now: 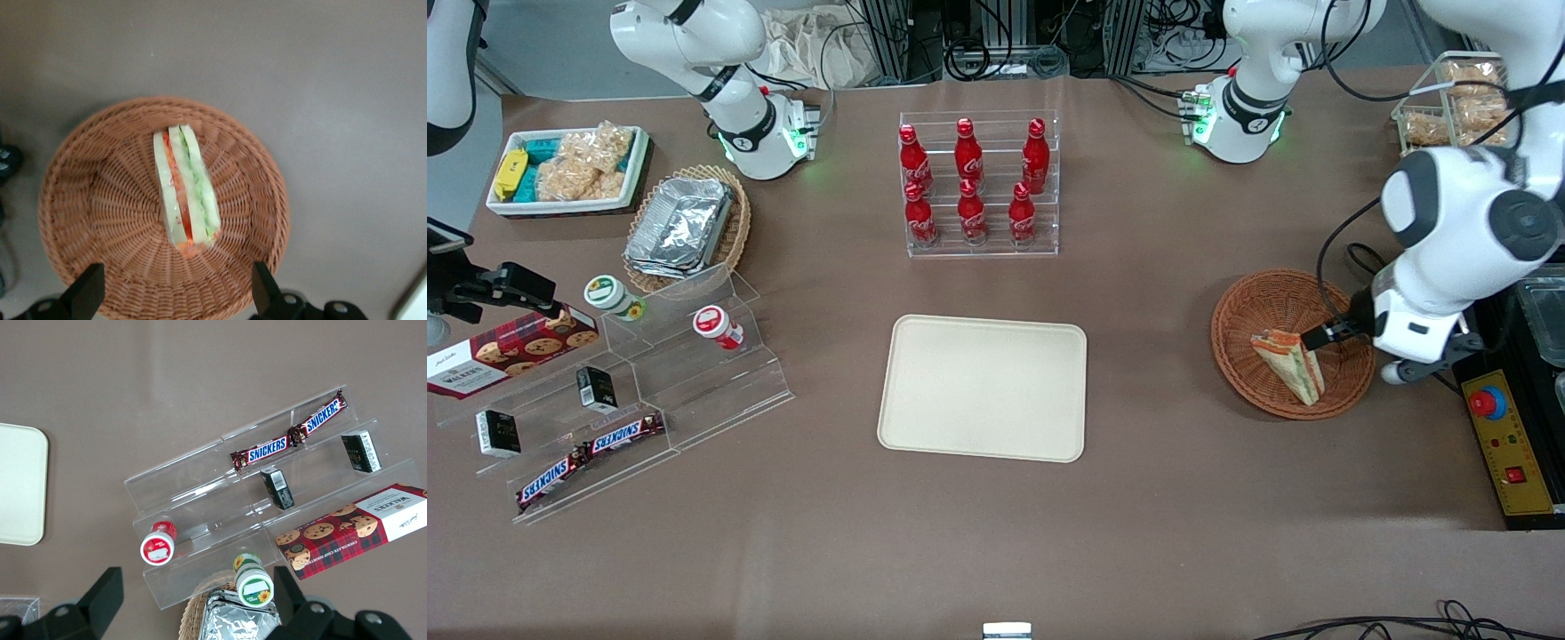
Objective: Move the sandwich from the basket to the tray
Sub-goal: 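Move the left gripper over the sandwich in the wicker basket, then lower the left gripper and close it on the sandwich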
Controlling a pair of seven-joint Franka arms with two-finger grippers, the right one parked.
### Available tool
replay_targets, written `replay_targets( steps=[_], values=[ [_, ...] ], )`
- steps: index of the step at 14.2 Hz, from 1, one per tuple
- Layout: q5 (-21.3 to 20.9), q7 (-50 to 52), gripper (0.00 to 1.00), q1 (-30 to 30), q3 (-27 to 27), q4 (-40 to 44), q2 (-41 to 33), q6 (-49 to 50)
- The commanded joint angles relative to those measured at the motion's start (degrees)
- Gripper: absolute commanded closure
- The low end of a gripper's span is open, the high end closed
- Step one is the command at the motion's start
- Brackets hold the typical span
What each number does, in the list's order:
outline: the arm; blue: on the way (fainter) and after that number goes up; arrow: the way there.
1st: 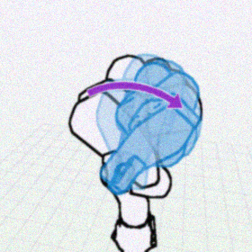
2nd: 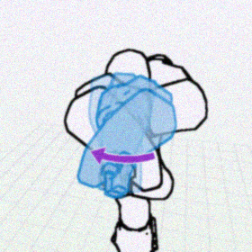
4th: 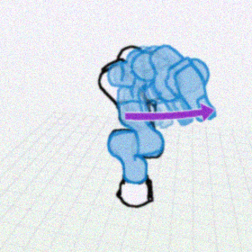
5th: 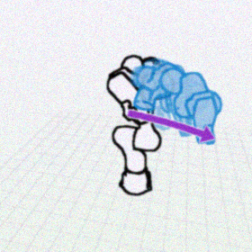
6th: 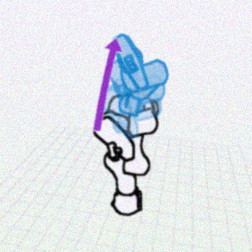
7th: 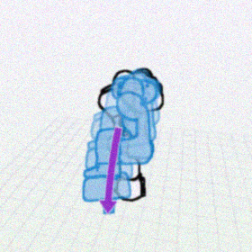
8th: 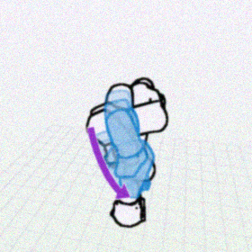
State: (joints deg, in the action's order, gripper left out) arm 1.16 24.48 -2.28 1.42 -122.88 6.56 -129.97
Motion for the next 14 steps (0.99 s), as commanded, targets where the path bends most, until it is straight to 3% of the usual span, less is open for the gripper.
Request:
replay_targets(
  steps=[1,6,9,10,12,13,14],
  values=[
    [-0.02,4.6,0.01,-0.18,0.08,-2.71,3.27,-5.29],
    [-0.46,6.2,0.01,-0.18,0.17,-3.07,8.2,-9.42],
    [-0.37,7.68,0.14,-0.27,0.17,-3.07,11.54,-14.16],
    [-0.37,7.95,0.27,-0.35,0.16,-3.07,12.33,-15.48],
    [-0.46,7.87,0.87,-0.35,0.16,-3.07,12.95,-16.19],
    [-0.55,7.52,1.0,-0.27,0.25,-2.98,12.69,-16.19],
    [-0.55,7.51,1.0,-0.35,0.25,-2.98,12.17,-16.19]
  ],
)
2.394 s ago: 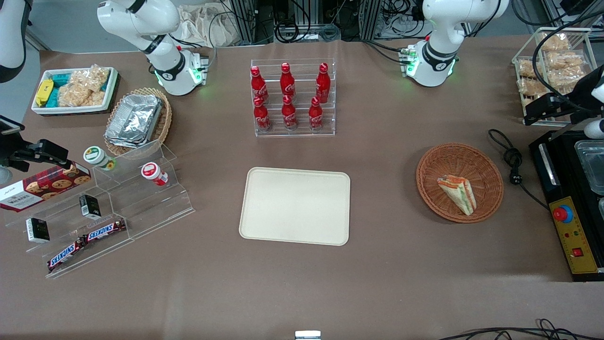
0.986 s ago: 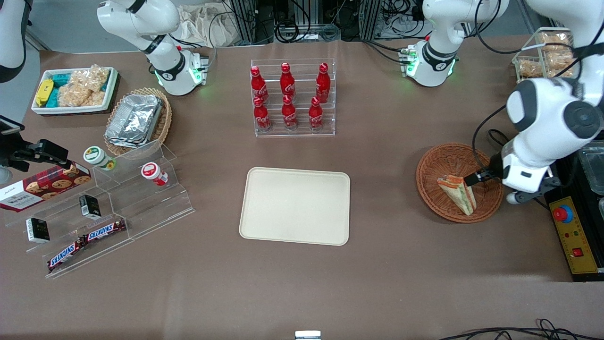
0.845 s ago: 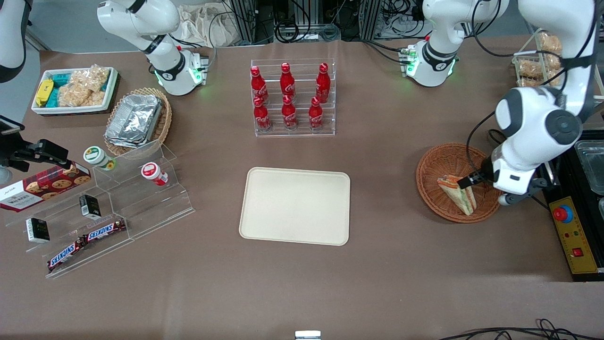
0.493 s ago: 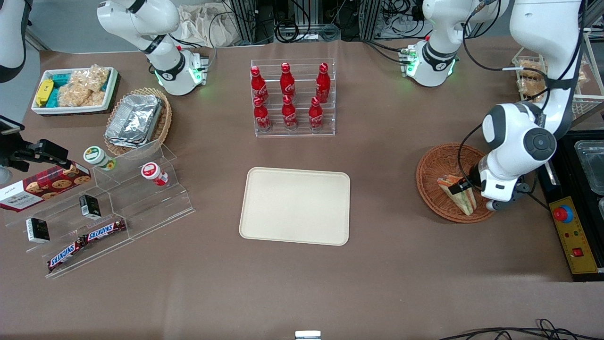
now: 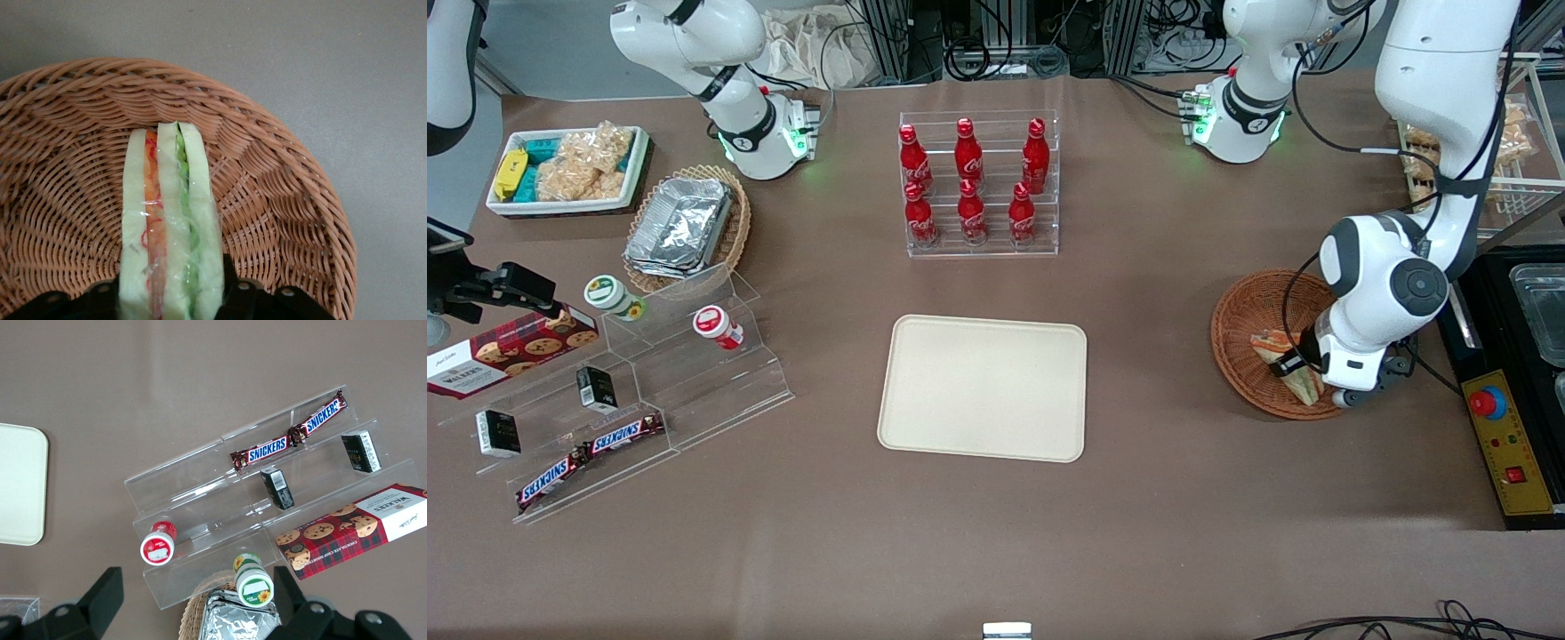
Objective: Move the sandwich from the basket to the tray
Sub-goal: 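Lower the left gripper and close it on the sandwich, then lift the sandwich and carry it toward the cream tray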
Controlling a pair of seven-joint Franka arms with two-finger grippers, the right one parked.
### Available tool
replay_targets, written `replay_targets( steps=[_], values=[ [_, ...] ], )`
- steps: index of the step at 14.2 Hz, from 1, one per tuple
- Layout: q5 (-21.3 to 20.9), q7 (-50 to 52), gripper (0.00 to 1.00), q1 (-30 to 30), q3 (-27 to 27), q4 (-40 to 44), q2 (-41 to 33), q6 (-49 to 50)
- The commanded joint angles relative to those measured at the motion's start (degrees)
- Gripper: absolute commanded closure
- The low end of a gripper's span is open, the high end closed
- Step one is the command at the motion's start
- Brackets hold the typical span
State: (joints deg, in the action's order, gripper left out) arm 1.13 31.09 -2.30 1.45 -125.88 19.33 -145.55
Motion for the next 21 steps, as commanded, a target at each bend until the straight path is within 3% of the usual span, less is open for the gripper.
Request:
replay_targets(
  steps=[1,3,5,9,13,16,21],
  values=[
    [-0.52,1.16,1.0,-0.34,0.13,0.02,-1.91,-0.01],
    [-0.43,0.91,1.0,-0.34,-0.04,0.72,-7.95,5.41],
    [-0.17,-1.02,1.0,-0.69,-1.0,6.14,-13.5,19.44],
    [0.18,-1.12,1.0,-0.6,-12.32,22.31,-13.45,39.96],
    [-0.51,-0.94,1.0,-0.69,-25.5,29.97,-6.08,39.38],
    [-7.69,-0.42,1.0,-0.78,-34.65,32.63,3.23,31.86],
    [-19.83,3.36,1.0,-5.17,-36.08,32.89,17.92,17.69]
  ],
)
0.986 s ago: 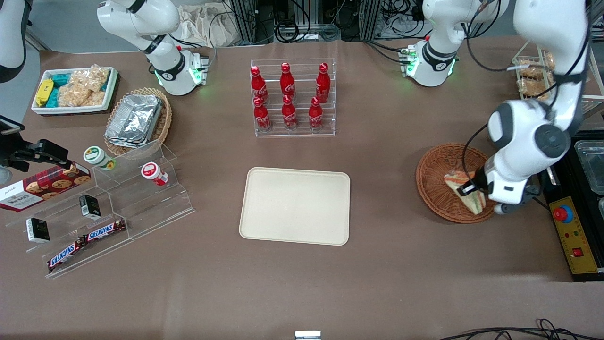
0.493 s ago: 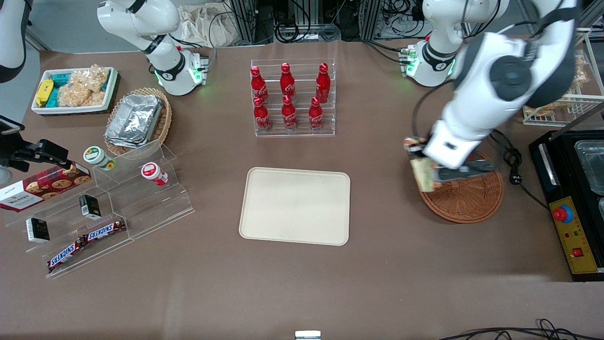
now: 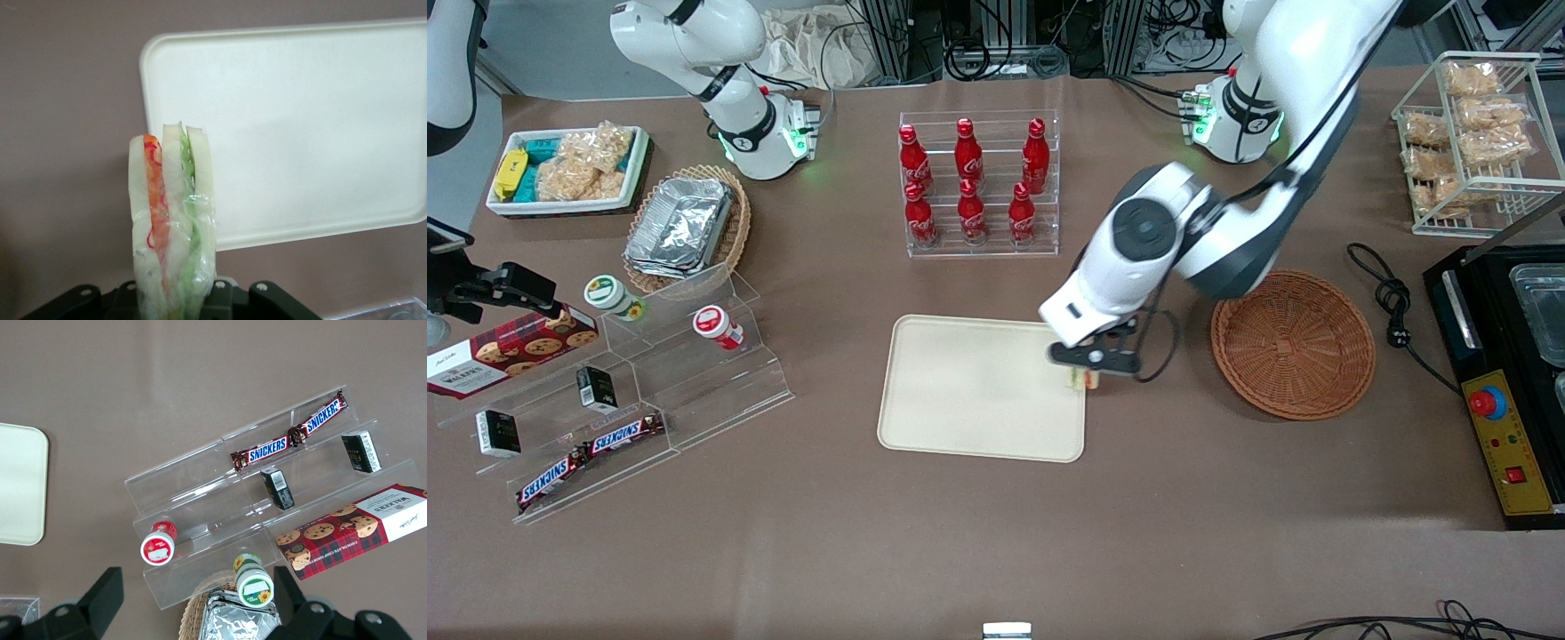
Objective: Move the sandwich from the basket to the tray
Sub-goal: 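Lift the sandwich and carry it toward the cream tray, then lower the sandwich onto the tray and open the left gripper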
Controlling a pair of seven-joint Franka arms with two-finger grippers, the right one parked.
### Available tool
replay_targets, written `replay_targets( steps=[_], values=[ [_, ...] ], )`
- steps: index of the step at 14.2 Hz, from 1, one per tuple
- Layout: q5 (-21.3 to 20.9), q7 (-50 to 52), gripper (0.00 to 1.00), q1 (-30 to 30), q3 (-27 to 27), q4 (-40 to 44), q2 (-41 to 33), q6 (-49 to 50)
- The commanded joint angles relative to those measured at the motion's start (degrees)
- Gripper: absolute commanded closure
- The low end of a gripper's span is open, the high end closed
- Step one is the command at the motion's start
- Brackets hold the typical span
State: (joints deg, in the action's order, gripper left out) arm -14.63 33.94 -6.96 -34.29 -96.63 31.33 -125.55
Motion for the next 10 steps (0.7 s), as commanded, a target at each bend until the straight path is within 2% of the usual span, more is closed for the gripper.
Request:
replay_targets(
  steps=[1,4,5,7,8,9,10],
  values=[
    [-5.83,0.51,1.0,-0.51,-0.25,3.64,7.77,-4.68],
    [-9.36,0.51,1.0,-0.6,-0.17,3.64,11.29,-6.38],
    [-10.15,0.6,0.95,-0.6,-0.08,3.73,11.91,-6.9],
    [-10.24,1.82,0.52,-0.6,0.18,3.73,12.44,-7.61],
    [-10.59,1.83,0.22,-0.6,0.97,3.73,12.44,-7.78],
    [-11.2,2.09,0.01,-0.6,1.06,3.73,12.27,-7.96],
    [-11.04,2.62,0.01,-0.25,1.07,3.81,11.75,-7.96]
  ],
)
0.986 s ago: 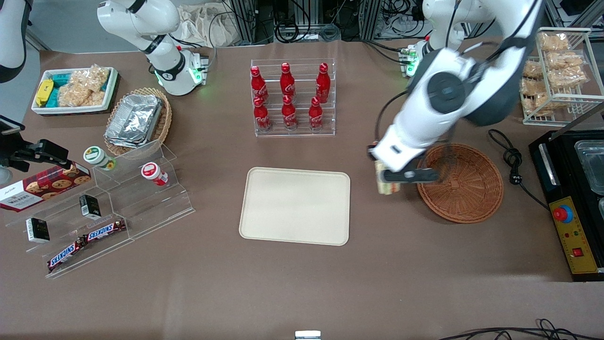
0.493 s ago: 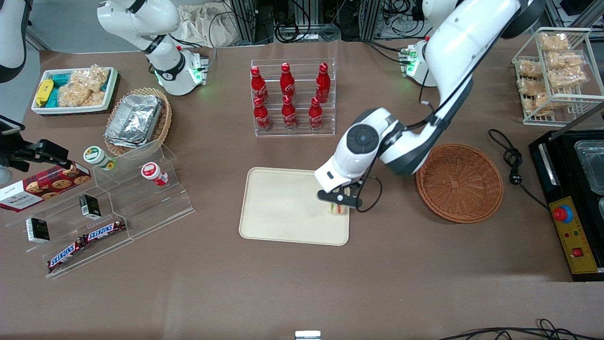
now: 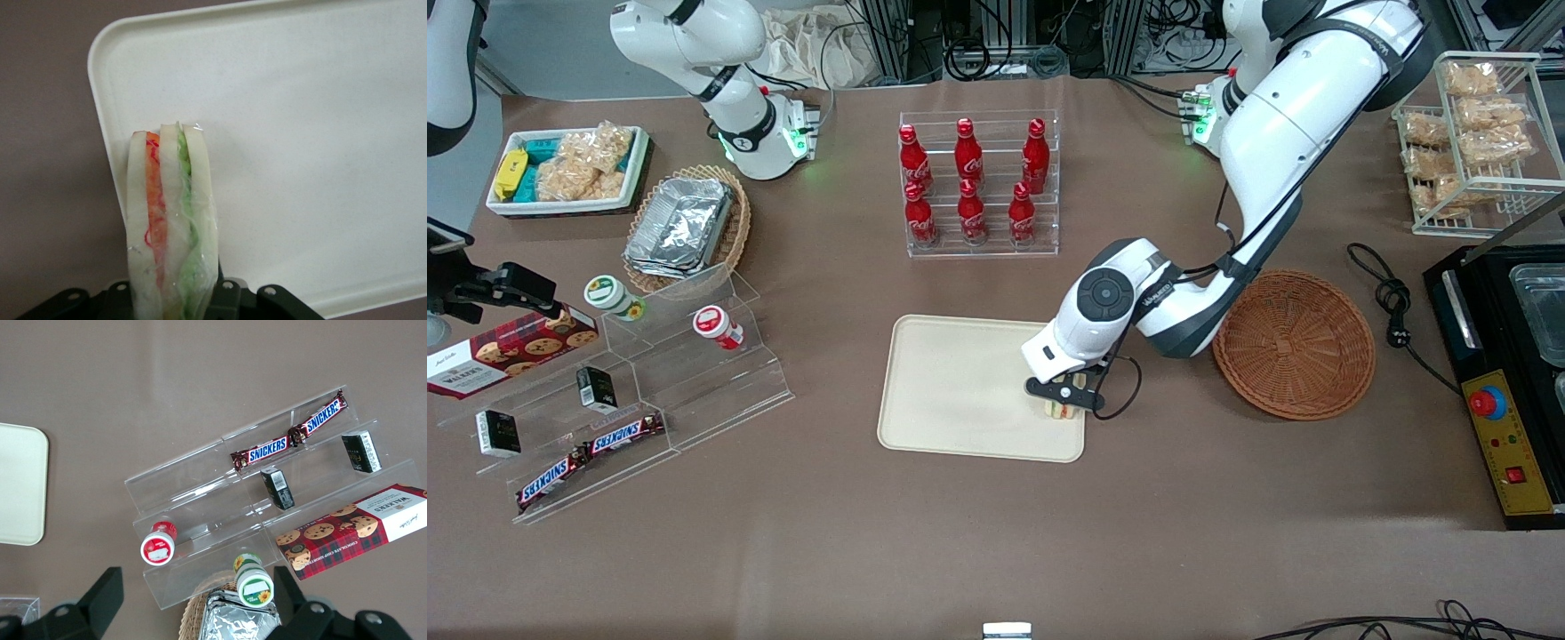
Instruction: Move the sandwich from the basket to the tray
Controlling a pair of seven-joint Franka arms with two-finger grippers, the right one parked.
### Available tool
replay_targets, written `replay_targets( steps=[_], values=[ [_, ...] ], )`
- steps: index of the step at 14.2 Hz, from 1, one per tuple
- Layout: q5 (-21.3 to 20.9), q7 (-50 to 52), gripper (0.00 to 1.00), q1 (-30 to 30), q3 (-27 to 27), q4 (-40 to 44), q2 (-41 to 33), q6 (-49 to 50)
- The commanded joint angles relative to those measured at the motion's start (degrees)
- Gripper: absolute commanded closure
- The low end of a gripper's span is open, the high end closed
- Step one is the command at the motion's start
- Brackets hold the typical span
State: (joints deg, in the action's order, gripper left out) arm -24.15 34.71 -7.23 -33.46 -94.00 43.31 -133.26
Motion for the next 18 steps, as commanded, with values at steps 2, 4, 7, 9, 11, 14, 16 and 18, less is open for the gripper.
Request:
replay_targets(
  steps=[2,4,7,9,11,14,16,18],
  values=[
    [-0.99,3.51,0.01,0.46,0.15,1.19,-3.65,0.11],
    [0.23,4.83,0.01,1.5,0.06,0.75,-9.0,1.77],
    [9.35,0.82,0.01,6.42,-0.55,1.1,-19.46,11.33],
    [18.83,-6.81,0.01,10.11,-0.29,2.58,-26.32,18.0],
    [23.35,-12.37,0.01,14.67,-0.12,6.09,-30.64,28.44],
    [23.62,-13.18,0.01,20.92,0.06,12.16,-34.59,44.36],
    [26.24,-15.28,0.01,23.13,3.72,12.35,-39.24,51.06],
    [29.76,-18.78,0.01,15.8,18.0,11.13,-44.25,52.84]
  ],
)
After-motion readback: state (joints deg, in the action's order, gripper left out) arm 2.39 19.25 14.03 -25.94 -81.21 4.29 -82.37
